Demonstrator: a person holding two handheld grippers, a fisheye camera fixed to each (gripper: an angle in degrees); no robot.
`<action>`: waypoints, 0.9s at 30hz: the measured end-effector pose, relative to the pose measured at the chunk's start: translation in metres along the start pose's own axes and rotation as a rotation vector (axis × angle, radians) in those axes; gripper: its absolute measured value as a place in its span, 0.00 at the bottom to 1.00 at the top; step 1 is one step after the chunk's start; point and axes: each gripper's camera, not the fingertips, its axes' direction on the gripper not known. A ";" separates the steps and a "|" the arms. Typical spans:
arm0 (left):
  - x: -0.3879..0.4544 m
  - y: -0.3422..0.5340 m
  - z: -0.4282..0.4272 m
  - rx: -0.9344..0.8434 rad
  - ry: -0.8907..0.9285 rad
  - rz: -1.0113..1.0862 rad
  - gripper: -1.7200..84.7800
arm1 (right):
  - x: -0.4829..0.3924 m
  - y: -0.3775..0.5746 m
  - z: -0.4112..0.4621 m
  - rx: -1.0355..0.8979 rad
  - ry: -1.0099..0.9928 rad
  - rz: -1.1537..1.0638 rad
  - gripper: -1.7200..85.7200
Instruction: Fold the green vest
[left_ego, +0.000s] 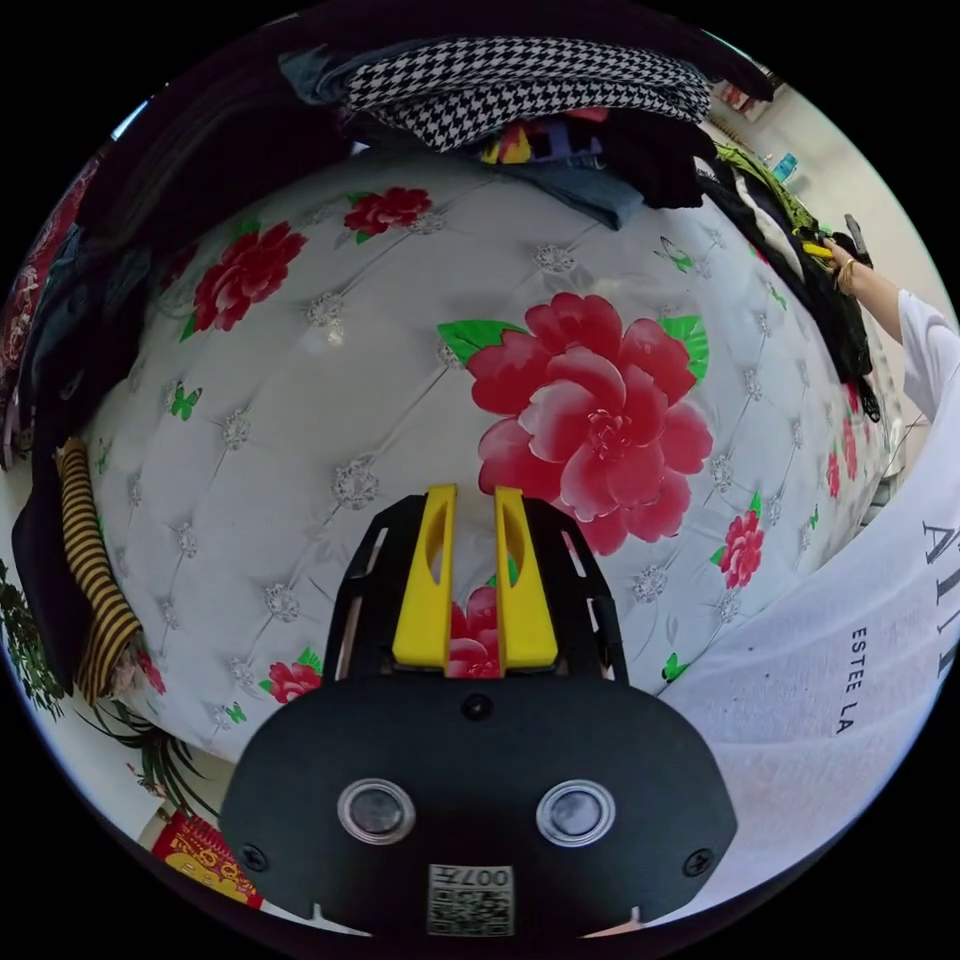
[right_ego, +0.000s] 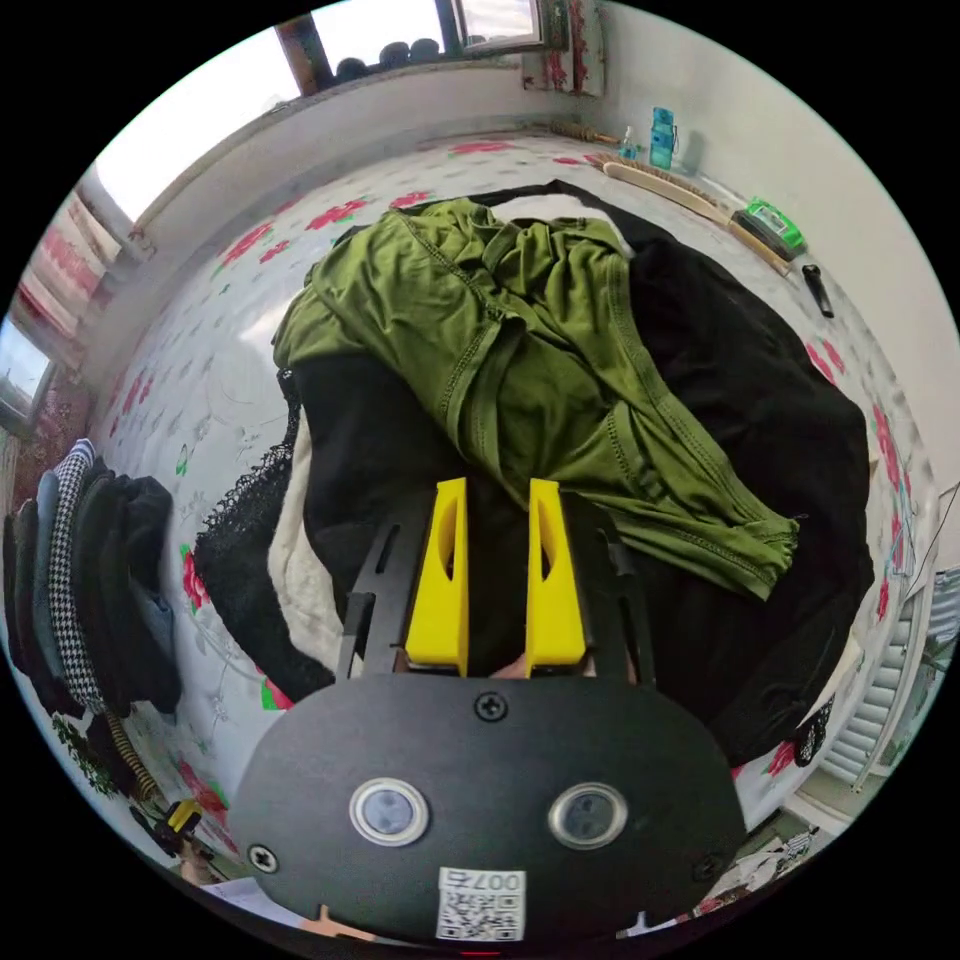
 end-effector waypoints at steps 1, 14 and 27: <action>-0.001 0.001 -0.001 0.006 0.001 -0.010 0.09 | -0.003 0.010 -0.006 0.038 -0.004 0.010 0.04; -0.021 0.032 -0.015 0.077 0.141 -0.030 0.09 | -0.155 0.340 -0.112 0.102 -0.367 -0.544 0.02; -0.070 0.172 -0.079 0.248 0.195 -0.003 0.11 | -0.484 0.721 -0.172 -0.447 -1.028 -1.345 0.04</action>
